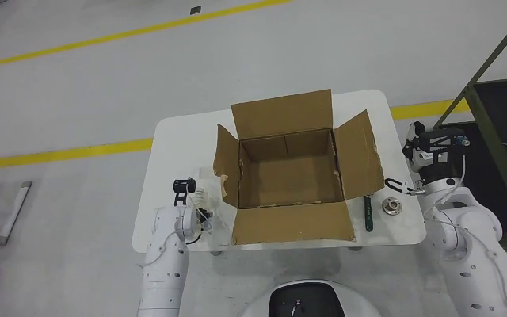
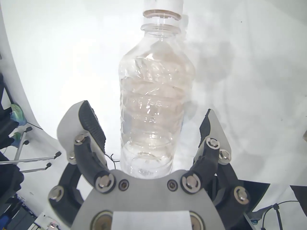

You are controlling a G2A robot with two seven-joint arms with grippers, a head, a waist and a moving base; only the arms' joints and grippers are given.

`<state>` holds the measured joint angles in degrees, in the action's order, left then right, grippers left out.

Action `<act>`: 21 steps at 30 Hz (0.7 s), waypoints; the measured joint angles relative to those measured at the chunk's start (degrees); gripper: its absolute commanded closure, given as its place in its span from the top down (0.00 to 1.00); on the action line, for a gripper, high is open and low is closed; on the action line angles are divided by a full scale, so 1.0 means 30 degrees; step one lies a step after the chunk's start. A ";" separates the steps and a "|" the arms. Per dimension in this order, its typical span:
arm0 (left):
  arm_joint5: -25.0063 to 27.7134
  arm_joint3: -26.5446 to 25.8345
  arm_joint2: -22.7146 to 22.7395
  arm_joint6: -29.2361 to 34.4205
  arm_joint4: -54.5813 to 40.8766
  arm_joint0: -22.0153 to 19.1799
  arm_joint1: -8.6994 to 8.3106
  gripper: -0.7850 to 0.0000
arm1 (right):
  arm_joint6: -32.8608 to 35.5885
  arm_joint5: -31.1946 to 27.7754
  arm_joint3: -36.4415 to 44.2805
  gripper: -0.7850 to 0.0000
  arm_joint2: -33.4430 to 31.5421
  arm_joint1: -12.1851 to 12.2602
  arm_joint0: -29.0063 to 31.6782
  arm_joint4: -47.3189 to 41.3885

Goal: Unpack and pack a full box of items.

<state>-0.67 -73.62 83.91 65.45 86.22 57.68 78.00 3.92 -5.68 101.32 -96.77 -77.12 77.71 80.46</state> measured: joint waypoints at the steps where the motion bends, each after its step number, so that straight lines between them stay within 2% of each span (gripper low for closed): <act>1: -0.0005 0.0075 -0.0014 -0.0013 0.0032 -0.0025 -0.0006 1.00 | 0.0000 0.0000 0.0000 0.00 0.0000 0.0000 0.0000 0.0000; 3: -0.0067 0.0292 -0.0041 -0.0096 0.0097 -0.0094 -0.0019 0.95 | 0.0000 0.0000 0.0000 0.00 0.0000 0.0000 0.0000 0.0000; 4: -0.0090 0.0399 -0.0049 -0.0135 0.0096 -0.0131 -0.0022 0.69 | 0.0000 0.0000 0.0000 0.00 0.0000 0.0000 0.0000 0.0000; 5: -0.0115 0.0530 -0.0064 -0.0182 0.0096 -0.0190 -0.0027 0.48 | 0.0000 0.0000 0.0000 0.00 0.0000 0.0000 0.0000 0.0000; 6: -0.0127 0.0605 -0.0081 -0.0220 0.0096 -0.0230 -0.0030 0.43 | 0.0000 0.0000 0.0000 0.00 0.0000 0.0000 0.0000 0.0000; 8: -0.0140 0.0745 -0.0116 -0.0273 0.0101 -0.0289 -0.0037 0.42 | 0.0000 0.0000 0.0000 0.00 0.0000 0.0000 0.0000 0.0000; 11: -0.0132 0.0912 -0.0163 -0.0349 0.0107 -0.0332 -0.0052 0.29 | 0.0000 0.0000 0.0000 0.00 0.0000 0.0000 0.0000 0.0000; 12: -0.0115 0.0975 -0.0170 -0.0374 0.0102 -0.0331 -0.0061 0.22 | 0.0000 0.0000 0.0000 0.00 0.0000 0.0000 0.0000 0.0000; 13: -0.0109 0.1031 -0.0178 -0.0383 0.0107 -0.0335 -0.0068 0.00 | 0.0000 0.0000 0.0000 0.00 0.0000 0.0000 0.0000 0.0000; 21: -0.0255 0.0658 -0.0037 -0.0539 -0.0071 -0.0306 -0.0132 0.00 | 0.0000 0.0000 0.0000 0.00 0.0000 0.0000 0.0000 0.0000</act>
<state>-1.44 -71.65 83.80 63.83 86.00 56.76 77.60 3.92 -5.68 101.32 -96.77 -77.12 77.71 80.46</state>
